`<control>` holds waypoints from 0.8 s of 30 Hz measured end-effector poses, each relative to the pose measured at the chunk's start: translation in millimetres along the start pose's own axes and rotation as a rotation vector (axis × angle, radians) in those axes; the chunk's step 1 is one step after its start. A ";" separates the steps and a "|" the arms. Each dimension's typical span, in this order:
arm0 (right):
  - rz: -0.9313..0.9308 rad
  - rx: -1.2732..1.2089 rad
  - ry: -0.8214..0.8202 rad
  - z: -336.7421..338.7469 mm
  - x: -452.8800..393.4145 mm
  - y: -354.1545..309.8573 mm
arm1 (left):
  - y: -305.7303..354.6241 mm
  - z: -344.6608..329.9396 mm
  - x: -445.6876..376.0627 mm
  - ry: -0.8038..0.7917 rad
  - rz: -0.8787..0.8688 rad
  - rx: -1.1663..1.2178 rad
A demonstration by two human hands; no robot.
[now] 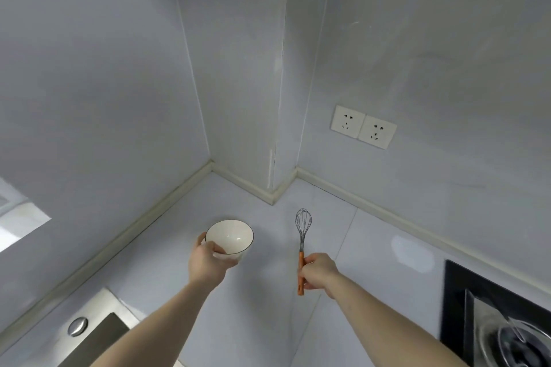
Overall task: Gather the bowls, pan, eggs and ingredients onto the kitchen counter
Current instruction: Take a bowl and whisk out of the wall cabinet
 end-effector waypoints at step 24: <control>-0.067 0.052 0.017 -105.5 -86.9 -44.0 | 1.2 1.1 -98.3 -0.088 -0.060 -0.331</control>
Point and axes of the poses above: each hand's wrist, its own x-axis away from the middle knuckle, its own z-axis out of the back of the hand, y = z × x, the point moved 4 cm from there along -x, towards the middle knuckle
